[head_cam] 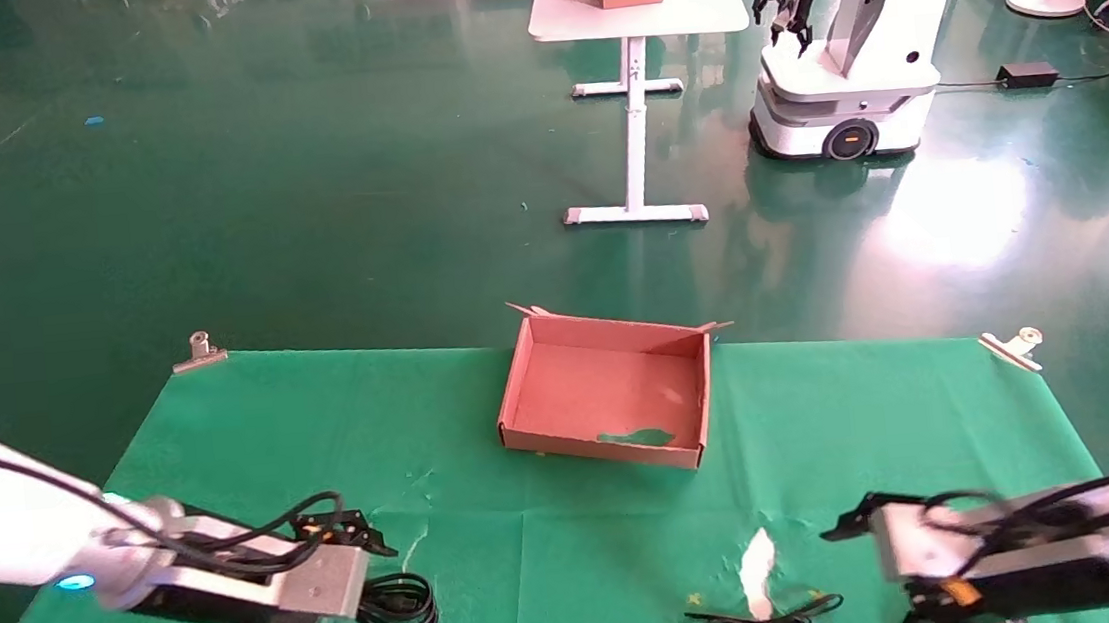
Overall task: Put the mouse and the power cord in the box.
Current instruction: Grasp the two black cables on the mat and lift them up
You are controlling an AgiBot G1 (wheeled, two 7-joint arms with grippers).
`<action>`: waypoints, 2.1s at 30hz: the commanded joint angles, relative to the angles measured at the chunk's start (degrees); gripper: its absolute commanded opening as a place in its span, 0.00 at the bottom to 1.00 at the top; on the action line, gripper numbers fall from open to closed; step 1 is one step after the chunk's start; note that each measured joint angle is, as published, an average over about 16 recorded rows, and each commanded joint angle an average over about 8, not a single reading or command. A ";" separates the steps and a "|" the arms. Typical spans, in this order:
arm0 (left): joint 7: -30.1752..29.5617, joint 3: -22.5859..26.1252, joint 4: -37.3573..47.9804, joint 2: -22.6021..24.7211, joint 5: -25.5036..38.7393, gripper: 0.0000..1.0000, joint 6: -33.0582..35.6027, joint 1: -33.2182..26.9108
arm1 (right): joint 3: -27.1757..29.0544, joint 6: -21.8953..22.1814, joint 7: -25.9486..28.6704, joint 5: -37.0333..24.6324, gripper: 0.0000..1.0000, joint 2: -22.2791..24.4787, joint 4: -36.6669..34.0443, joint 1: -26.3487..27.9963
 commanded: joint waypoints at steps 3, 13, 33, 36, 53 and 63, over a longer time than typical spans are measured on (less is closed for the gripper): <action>5.30 1.35 9.68 4.16 3.08 1.00 -4.63 -1.70 | -2.16 3.17 -5.18 -4.20 1.00 -5.26 -8.01 2.08; 11.20 1.76 20.91 8.27 4.77 1.00 -13.12 -2.47 | -3.61 7.18 -14.89 -6.63 1.00 -12.19 -20.71 5.31; 15.30 1.88 27.98 8.88 5.07 0.00 -12.62 -4.52 | -3.70 7.63 -21.64 -6.85 0.00 -14.53 -29.05 7.61; 15.22 1.86 27.75 8.85 5.03 0.00 -12.67 -4.44 | -3.68 7.60 -21.54 -6.81 0.00 -14.45 -28.79 7.55; 14.92 1.85 27.12 8.79 4.96 0.00 -12.99 -4.09 | -3.61 7.35 -21.27 -6.67 0.00 -14.20 -28.09 7.28; 14.87 1.85 27.01 8.76 4.94 0.00 -13.02 -4.05 | -3.59 7.30 -21.23 -6.62 0.00 -14.16 -27.97 7.24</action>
